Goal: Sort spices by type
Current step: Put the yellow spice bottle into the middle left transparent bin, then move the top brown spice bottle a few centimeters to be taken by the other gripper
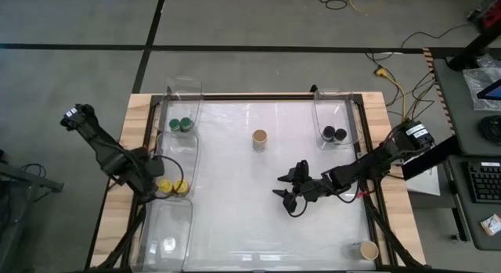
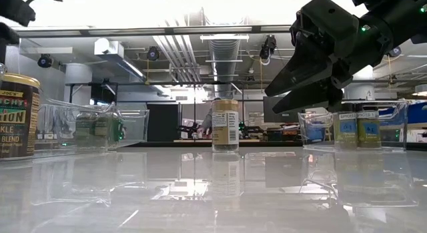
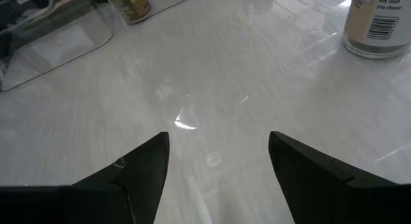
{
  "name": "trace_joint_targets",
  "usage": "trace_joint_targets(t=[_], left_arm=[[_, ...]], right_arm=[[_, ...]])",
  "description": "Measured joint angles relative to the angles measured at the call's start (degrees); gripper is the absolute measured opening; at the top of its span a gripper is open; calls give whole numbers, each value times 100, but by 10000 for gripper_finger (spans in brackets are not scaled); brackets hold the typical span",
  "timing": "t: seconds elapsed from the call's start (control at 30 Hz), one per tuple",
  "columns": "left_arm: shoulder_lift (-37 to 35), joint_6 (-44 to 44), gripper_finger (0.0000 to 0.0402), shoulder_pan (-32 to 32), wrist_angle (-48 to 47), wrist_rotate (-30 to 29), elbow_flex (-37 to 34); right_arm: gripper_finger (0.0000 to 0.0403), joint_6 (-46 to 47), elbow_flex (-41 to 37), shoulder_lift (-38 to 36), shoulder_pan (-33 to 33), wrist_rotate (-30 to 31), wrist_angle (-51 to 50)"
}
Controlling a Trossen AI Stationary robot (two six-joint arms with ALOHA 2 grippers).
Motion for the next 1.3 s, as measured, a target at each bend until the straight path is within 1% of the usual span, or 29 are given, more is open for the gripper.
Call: trace_joint_targets(t=[0.1,0.17,0.27,0.33,0.5,0.67,0.83,0.93,1.1,1.17,1.2,1.3], left_arm=[[-29,0,286,0,125,-31,-223],[33,6,285,1,175,-67,-237],[161,9,282,0,202,-378,-233],[253,12,280,4,213,-479,-237],[490,143,276,4,265,-487,-239],[573,223,276,4,287,-490,-239],[554,223,276,4,298,-436,-210],[526,240,276,4,287,-296,-150],[500,484,276,3,-59,42,161],[446,598,276,0,-30,-98,361],[401,698,276,0,36,-285,465],[304,971,276,0,223,-1176,874]], right_arm=[[250,0,0,0,0,0,0],[248,0,0,0,0,0,2],[246,0,0,0,0,2,2],[247,0,0,0,0,2,2],[255,74,0,0,0,2,4],[265,79,0,0,0,2,6],[271,76,0,0,0,2,8],[272,80,0,0,0,2,11],[263,555,0,0,-2,4,22],[258,573,0,0,-22,84,25],[256,546,0,0,-44,155,29],[249,515,0,0,-160,399,65]])
